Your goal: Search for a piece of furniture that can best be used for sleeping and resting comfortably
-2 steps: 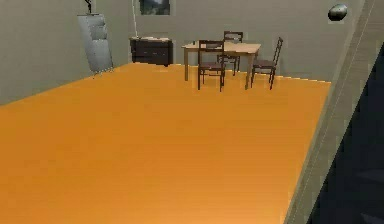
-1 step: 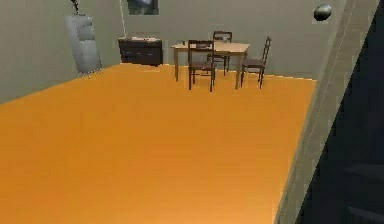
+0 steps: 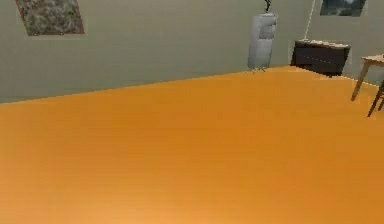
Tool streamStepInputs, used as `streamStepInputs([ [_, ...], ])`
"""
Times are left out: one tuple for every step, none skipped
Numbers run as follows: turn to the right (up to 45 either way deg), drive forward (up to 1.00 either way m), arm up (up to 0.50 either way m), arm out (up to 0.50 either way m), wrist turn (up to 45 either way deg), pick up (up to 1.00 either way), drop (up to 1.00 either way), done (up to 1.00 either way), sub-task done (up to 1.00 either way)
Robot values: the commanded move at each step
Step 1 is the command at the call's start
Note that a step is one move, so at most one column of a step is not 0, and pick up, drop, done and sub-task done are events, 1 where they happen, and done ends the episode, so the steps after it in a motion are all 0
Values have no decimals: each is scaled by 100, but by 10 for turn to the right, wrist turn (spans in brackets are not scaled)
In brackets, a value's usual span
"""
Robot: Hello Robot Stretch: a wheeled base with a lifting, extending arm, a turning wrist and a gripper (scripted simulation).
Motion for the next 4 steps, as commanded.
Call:
streamStepInputs([
  [-450,0,0,0,0,0,0,0,0],
  [-210,0,0,0,0,0,0,0,0],
  [0,20,0,0,0,0,0,0,0],
  [450,0,0,0,0,0,0,0,0],
])
